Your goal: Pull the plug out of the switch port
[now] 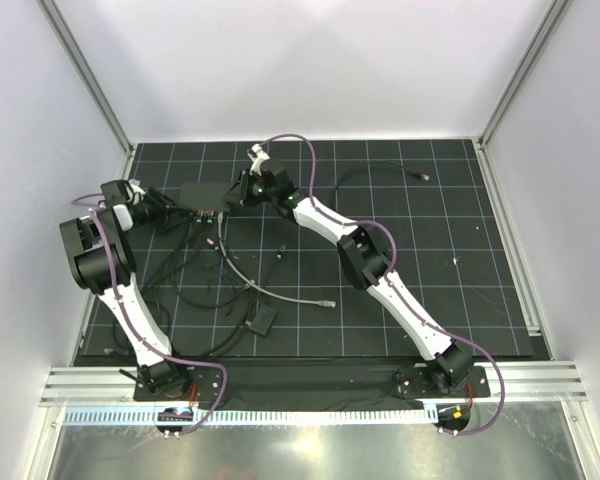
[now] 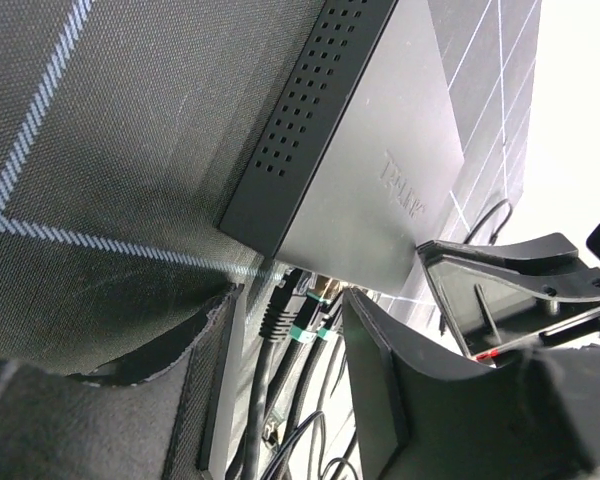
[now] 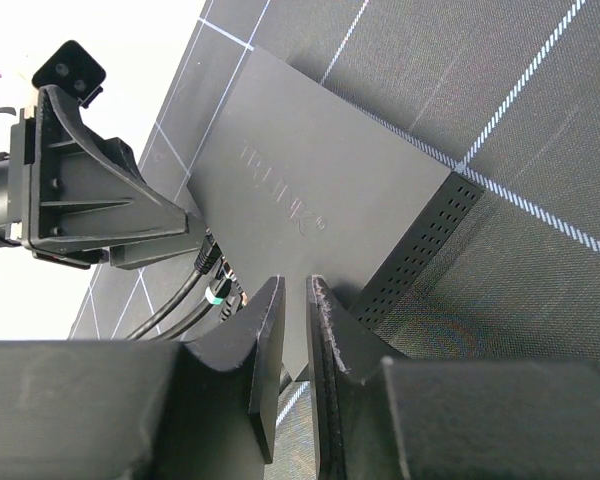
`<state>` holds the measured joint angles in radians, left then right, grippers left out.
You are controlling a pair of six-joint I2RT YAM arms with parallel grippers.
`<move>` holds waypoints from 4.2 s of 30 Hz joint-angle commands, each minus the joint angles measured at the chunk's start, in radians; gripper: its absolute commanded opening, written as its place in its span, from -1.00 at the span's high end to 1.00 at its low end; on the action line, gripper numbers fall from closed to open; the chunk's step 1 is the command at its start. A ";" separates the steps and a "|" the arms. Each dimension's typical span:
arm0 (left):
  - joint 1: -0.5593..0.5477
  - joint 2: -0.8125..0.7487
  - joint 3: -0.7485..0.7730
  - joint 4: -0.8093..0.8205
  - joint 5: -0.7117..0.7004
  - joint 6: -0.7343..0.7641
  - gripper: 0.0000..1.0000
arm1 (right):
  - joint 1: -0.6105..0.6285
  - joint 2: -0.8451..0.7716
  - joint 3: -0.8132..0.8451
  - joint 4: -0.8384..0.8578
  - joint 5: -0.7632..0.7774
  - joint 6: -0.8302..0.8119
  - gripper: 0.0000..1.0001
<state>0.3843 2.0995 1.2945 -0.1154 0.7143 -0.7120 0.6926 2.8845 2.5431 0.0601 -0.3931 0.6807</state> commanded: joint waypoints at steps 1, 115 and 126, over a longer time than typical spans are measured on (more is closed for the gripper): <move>-0.005 0.025 -0.009 0.048 0.017 -0.024 0.06 | 0.005 0.007 0.031 0.012 0.019 -0.001 0.56; -0.054 -0.614 -0.058 -0.198 -0.093 0.085 1.00 | 0.001 -0.364 -0.237 0.014 -0.239 -0.118 -0.42; -0.097 -0.795 -0.034 -0.268 -0.102 0.032 1.00 | 0.087 -0.478 -0.544 0.906 -0.630 0.417 -0.78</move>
<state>0.3000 1.3220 1.2396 -0.3737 0.6197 -0.6506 0.7387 2.3924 2.0068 0.6205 -0.8951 0.8696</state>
